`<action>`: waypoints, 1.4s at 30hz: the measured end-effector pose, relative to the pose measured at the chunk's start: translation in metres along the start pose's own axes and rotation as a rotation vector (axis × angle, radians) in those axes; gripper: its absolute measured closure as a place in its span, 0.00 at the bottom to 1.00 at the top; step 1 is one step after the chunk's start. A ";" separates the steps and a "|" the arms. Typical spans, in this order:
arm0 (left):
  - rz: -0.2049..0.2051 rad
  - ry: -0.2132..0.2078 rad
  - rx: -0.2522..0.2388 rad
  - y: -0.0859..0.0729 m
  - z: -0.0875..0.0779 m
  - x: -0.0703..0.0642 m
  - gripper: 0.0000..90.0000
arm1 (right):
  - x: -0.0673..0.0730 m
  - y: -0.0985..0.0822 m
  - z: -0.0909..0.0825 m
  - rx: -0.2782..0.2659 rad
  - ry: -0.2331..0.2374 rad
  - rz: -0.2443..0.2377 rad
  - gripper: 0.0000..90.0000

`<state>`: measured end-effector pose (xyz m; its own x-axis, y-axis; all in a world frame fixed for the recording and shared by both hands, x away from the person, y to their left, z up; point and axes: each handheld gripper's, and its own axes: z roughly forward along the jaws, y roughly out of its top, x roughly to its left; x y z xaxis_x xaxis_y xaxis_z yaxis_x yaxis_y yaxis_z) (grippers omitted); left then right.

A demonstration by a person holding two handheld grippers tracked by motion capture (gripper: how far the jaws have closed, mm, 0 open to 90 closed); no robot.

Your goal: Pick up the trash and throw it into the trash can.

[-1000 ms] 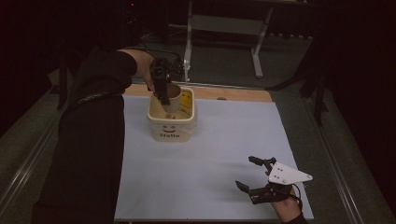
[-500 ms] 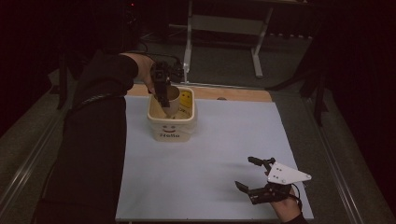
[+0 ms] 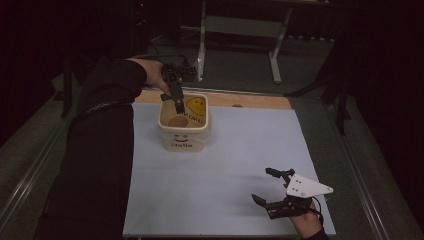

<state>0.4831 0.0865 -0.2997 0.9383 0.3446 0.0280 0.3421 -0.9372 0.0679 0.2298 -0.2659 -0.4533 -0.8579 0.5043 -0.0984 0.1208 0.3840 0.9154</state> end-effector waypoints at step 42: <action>-0.132 -0.008 -0.206 -0.082 -0.018 -0.027 0.00 | 0.002 0.002 0.004 0.008 -0.007 -0.012 0.13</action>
<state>0.4291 0.1550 -0.2878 0.8869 0.4619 -0.0022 0.4449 -0.8531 0.2727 0.2307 -0.2610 -0.4534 -0.8557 0.5051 -0.1126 0.1139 0.3962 0.9111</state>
